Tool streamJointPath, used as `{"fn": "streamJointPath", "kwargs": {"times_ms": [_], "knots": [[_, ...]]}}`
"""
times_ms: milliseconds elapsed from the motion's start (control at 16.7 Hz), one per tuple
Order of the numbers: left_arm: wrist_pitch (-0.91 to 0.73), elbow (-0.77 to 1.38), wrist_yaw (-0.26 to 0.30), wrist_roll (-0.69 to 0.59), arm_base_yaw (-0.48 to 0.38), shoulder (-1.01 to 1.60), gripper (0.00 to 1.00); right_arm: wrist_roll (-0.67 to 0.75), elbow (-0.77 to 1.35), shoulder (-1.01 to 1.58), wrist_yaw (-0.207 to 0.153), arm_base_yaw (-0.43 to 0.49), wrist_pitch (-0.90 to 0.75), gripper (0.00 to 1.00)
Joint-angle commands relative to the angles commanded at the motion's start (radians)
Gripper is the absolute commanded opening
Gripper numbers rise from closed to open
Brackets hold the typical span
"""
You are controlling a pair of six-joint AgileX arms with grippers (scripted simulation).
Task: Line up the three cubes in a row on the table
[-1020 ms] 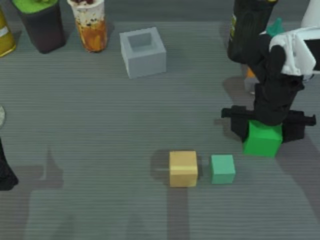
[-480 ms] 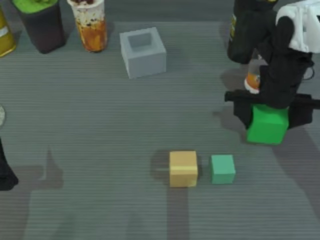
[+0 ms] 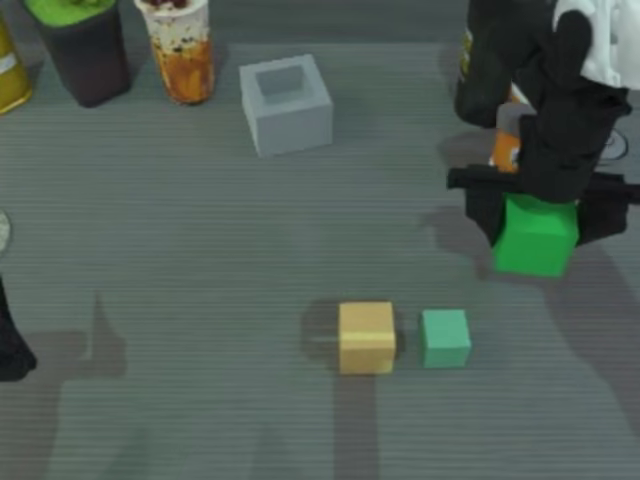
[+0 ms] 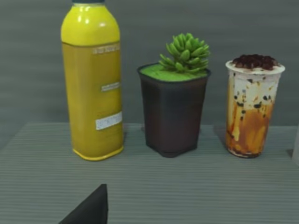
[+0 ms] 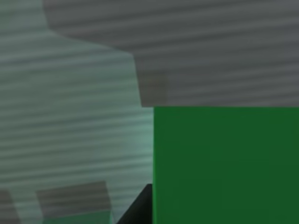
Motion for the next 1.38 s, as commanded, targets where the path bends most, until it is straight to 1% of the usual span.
{"fn": "streamJointPath", "kwargs": {"times_ms": [120, 240, 660, 780, 900, 1020, 1380], "knots": [[0.000, 0.000, 0.000, 0.000, 0.000, 0.000, 1.00, 0.032, 0.056, 0.041, 0.001, 0.041, -0.033, 0.00], [0.000, 0.000, 0.000, 0.000, 0.000, 0.000, 1.00, 0.084, 0.153, 0.104, 0.002, 0.106, -0.086, 0.00], [0.000, 0.000, 0.000, 0.000, 0.000, 0.000, 1.00, 0.322, 0.708, 0.380, 0.004, 0.413, -0.329, 0.00], [0.000, 0.000, 0.000, 0.000, 0.000, 0.000, 1.00, 0.381, 0.830, 0.440, 0.005, 0.492, -0.385, 0.00], [0.000, 0.000, 0.000, 0.000, 0.000, 0.000, 1.00, 0.425, 0.910, 0.481, 0.007, 0.551, -0.424, 0.00], [0.000, 0.000, 0.000, 0.000, 0.000, 0.000, 1.00, 0.448, 0.949, 0.500, 0.008, 0.583, -0.443, 0.00], [0.000, 0.000, 0.000, 0.000, 0.000, 0.000, 1.00, 0.450, 0.934, 0.496, 0.007, 0.583, -0.426, 0.00]]}}
